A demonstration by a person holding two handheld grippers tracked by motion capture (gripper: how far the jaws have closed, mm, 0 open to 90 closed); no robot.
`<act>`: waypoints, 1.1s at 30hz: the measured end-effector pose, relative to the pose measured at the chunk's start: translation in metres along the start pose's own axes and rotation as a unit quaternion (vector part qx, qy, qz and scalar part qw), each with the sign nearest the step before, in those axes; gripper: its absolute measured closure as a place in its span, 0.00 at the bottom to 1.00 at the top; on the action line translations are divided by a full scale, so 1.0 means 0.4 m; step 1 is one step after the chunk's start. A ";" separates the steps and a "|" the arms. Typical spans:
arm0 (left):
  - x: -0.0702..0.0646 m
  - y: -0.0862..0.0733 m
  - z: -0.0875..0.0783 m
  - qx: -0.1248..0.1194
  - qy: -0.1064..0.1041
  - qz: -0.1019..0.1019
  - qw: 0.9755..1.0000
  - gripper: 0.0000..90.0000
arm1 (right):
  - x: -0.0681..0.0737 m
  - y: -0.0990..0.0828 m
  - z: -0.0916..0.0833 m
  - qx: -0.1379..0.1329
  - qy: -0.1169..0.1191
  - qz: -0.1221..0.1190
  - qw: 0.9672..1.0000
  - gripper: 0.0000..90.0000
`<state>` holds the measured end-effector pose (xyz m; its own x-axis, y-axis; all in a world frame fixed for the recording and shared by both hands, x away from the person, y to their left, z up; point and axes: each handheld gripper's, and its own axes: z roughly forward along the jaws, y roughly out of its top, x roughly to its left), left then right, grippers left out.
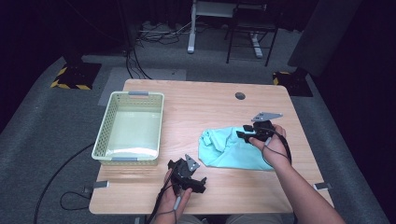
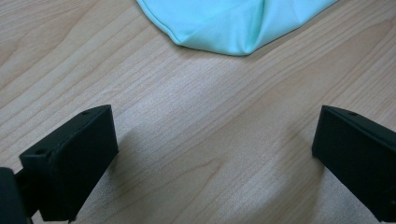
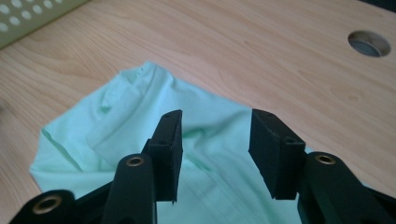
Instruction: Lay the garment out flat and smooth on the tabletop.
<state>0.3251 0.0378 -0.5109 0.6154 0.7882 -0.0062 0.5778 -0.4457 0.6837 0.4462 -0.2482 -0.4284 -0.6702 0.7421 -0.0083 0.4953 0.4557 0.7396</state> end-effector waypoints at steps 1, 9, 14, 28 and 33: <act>-0.001 0.000 0.001 -0.001 0.001 -0.002 1.000 0.00 | -0.005 -0.010 -0.001 0.004 0.000 0.000 1.000 0.61; 0.000 0.002 0.001 0.000 0.002 -0.002 1.000 0.00 | -0.025 -0.067 0.007 0.026 -0.003 0.004 1.000 0.61; 0.000 0.002 0.001 -0.001 0.002 -0.002 1.000 0.00 | -0.027 -0.091 0.034 0.045 -0.002 0.002 0.999 0.61; 0.000 0.001 0.001 0.000 0.002 -0.003 1.000 0.00 | -0.020 -0.133 0.075 0.069 0.006 -0.017 0.997 0.80; 0.000 0.001 0.001 -0.001 0.002 -0.002 1.000 0.00 | 0.000 -0.128 0.059 0.075 -0.004 -0.039 0.996 0.95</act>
<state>0.3256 0.0373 -0.5110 0.6106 0.7919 -0.0066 0.5799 -0.4414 0.6848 0.4336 -0.2599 -0.4822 -0.7054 0.7056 -0.0677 0.5201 0.5800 0.6269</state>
